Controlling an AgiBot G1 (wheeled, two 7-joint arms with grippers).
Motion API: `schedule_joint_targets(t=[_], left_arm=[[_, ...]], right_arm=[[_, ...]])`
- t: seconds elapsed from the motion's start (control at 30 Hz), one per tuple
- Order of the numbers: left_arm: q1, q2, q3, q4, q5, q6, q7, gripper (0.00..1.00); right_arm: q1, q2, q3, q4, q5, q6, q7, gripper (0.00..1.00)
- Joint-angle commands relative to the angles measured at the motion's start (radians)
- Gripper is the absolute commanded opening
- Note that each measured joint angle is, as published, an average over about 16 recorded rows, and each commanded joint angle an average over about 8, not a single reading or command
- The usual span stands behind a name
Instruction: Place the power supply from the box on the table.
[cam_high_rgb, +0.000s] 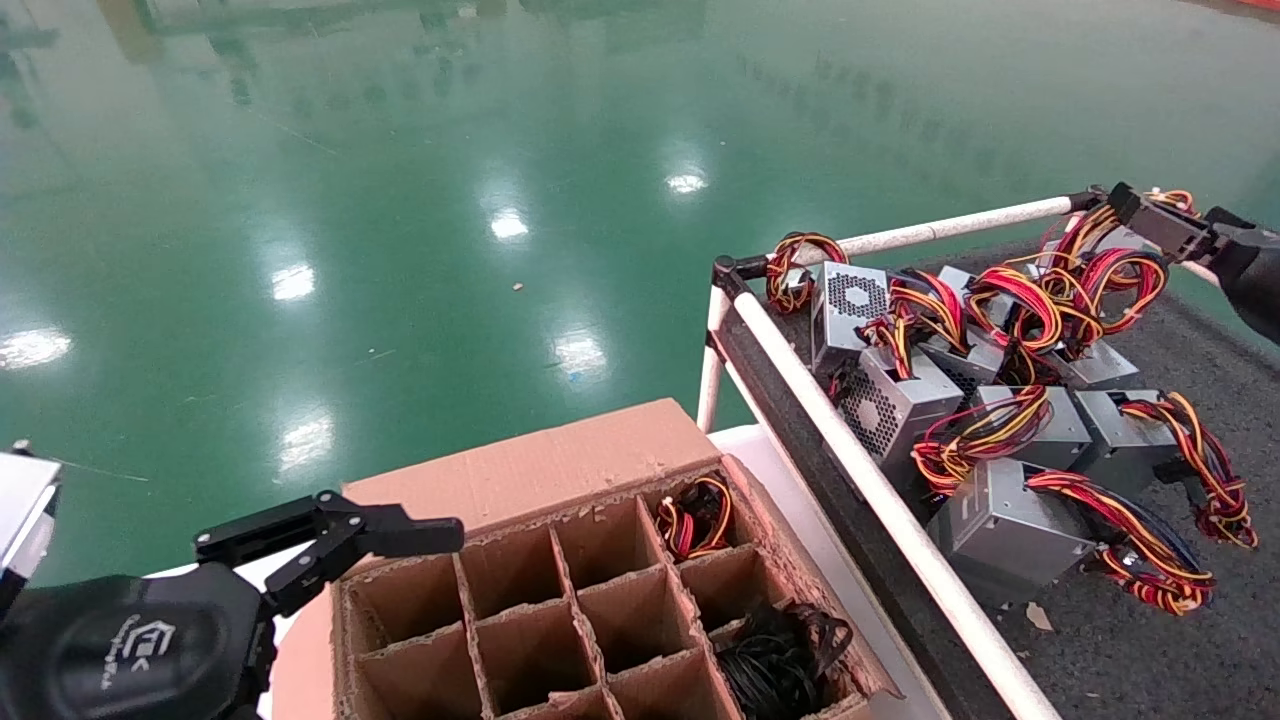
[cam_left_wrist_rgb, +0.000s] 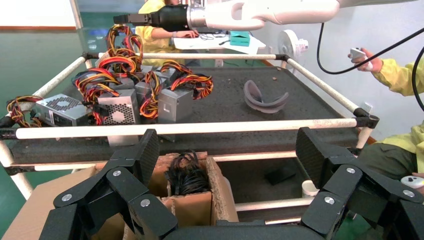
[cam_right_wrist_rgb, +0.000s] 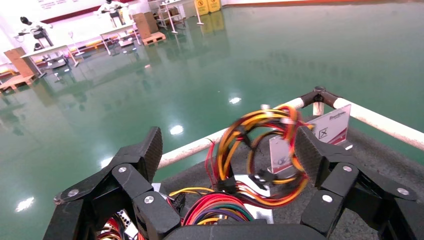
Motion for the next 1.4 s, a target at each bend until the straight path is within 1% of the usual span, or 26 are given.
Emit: schedule_joint_targets(t=[0.03,0.3,0.5,1.4], left_arm=[[0.0,0.0,0.0,0.0,0.0,0.0,0.0,1.0],[0.0,0.0,0.0,0.0,0.0,0.0,0.0,1.0],[0.0,0.0,0.0,0.0,0.0,0.0,0.0,1.0],[0.0,0.0,0.0,0.0,0.0,0.0,0.0,1.0]], right_arm=[[0.003,0.006,-0.004,0.001,-0.006,-0.007,0.014,1.0],[0.021,0.011,-0.022,0.039,-0.032,-0.049,0.052,1.0],[0.001,0.025,-0.006,0.089,-0.054,-0.084,0.068,1.0],[-0.289,0.153,0.273,0.626,-0.267,-0.413,0.203,1.0]])
